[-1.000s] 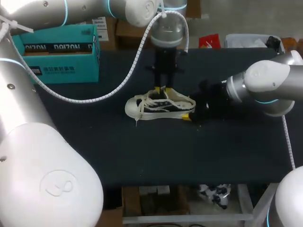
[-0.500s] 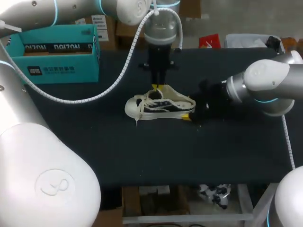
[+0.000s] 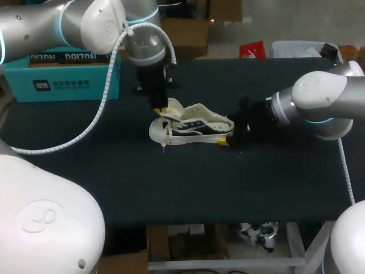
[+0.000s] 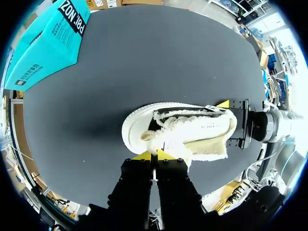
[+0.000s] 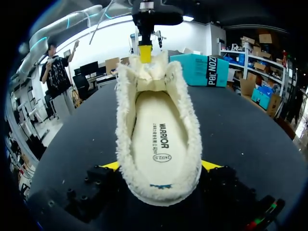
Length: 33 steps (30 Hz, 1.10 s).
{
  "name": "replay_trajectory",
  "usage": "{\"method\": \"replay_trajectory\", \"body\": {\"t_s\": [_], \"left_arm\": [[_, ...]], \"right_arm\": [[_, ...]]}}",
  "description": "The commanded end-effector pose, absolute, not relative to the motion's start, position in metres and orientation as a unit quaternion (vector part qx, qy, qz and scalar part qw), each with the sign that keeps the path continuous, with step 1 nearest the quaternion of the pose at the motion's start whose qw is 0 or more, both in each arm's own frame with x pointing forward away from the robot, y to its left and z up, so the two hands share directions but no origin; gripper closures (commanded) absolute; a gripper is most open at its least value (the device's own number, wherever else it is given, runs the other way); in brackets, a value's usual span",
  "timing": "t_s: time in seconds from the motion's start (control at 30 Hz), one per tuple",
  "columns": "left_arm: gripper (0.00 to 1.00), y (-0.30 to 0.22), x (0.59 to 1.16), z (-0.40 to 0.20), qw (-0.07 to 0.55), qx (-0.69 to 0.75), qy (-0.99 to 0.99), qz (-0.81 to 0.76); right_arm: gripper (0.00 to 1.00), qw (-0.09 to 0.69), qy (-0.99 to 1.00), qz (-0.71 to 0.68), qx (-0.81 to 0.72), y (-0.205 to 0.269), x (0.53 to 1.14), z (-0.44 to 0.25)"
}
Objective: Open the shoe tongue, take the insole out of the shoe, put the insole back into the shoe, and pack the shoe into the shoebox
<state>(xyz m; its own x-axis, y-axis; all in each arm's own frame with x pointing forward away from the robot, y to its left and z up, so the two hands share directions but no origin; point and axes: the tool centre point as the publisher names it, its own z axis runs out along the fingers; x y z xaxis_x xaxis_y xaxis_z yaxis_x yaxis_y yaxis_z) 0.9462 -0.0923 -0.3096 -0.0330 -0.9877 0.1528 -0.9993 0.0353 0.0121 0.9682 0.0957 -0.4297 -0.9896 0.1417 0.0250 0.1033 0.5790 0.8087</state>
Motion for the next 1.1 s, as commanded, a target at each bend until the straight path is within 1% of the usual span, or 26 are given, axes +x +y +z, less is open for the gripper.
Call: {"method": "replay_trajectory", "body": {"t_s": [0.03, 0.17, 0.2, 0.23, 0.27, 0.3, 0.37, 0.4, 0.47, 0.53, 0.57, 0.6, 0.63, 0.73, 0.83, 1.0, 1.03, 1.07, 1.1], "left_arm": [[1.0, -0.077, 0.948, -0.325, 0.11, 0.688, -0.711, 0.097], [1.0, -0.077, 0.949, -0.324, 0.109, 0.681, -0.717, 0.102], [0.97, -0.078, 0.948, -0.321, 0.105, 0.678, -0.72, 0.105], [0.87, -0.079, 0.947, -0.318, 0.103, 0.673, -0.725, 0.107], [0.73, -0.08, 0.945, -0.315, 0.099, 0.669, -0.728, 0.111], [0.62, -0.081, 0.943, -0.311, 0.094, 0.664, -0.733, 0.113], [0.51, -0.085, 0.939, -0.301, 0.082, 0.652, -0.743, 0.123], [0.49, -0.087, 0.937, -0.295, 0.076, 0.647, -0.748, 0.126], [0.52, -0.092, 0.932, -0.283, 0.063, 0.629, -0.762, 0.138], [0.62, -0.097, 0.926, -0.269, 0.044, 0.61, -0.777, 0.151], [0.7, -0.099, 0.923, -0.262, 0.036, 0.598, -0.785, 0.155], [0.89, -0.102, 0.921, -0.254, 0.024, 0.584, -0.796, 0.156], [1.0, -0.104, 0.92, -0.247, 0.013, 0.571, -0.805, 0.161], [1.0, -0.113, 0.916, -0.229, -0.012, 0.505, -0.847, 0.166], [1.0, -0.122, 0.913, -0.221, -0.009, 0.386, -0.911, 0.142], [1.0, -0.132, 0.913, -0.222, 0.082, 0.072, -0.989, 0.098], [1.0, -0.139, 0.917, -0.222, 0.072, 0.072, -0.99, 0.095], [1.0, -0.149, 0.923, -0.224, 0.059, 0.117, -0.988, 0.08], [1.0, -0.149, 0.923, -0.224, 0.059, 0.117, -0.988, 0.08]], "right_arm": [[1.0, 0.021, 0.888, 0.454, 0.069, 0.095, 0.97, -0.435], [1.0, 0.021, 0.888, 0.454, 0.069, 0.095, 0.97, -0.435], [1.0, 0.021, 0.888, 0.454, 0.069, 0.095, 0.97, -0.435], [1.0, 0.021, 0.888, 0.454, 0.069, 0.095, 0.97, -0.435], [1.0, 0.021, 0.888, 0.454, 0.069, 0.095, 0.97, -0.435], [1.0, 0.021, 0.888, 0.454, 0.069, 0.095, 0.97, -0.435], [1.0, 0.021, 0.888, 0.454, 0.069, 0.095, 0.97, -0.435], [1.0, 0.021, 0.888, 0.454, 0.069, 0.095, 0.97, -0.435], [1.0, 0.021, 0.888, 0.454, 0.069, 0.095, 0.97, -0.435], [1.0, 0.021, 0.888, 0.454, 0.069, 0.095, 0.97, -0.435], [1.0, 0.021, 0.888, 0.454, 0.069, 0.095, 0.97, -0.435], [1.0, 0.021, 0.888, 0.454, 0.069, 0.095, 0.97, -0.435], [1.0, 0.021, 0.888, 0.454, 0.069, 0.095, 0.97, -0.435], [1.0, 0.021, 0.888, 0.454, 0.069, 0.095, 0.97, -0.435], [1.0, 0.021, 0.888, 0.454, 0.069, 0.095, 0.97, -0.435], [1.0, 0.021, 0.888, 0.454, 0.069, 0.095, 0.97, -0.435], [1.0, 0.021, 0.888, 0.454, 0.069, 0.095, 0.97, -0.435], [1.0, 0.021, 0.888, 0.454, 0.069, 0.095, 0.97, -0.435], [1.0, 0.021, 0.888, 0.454, 0.069, 0.095, 0.97, -0.435]]}}
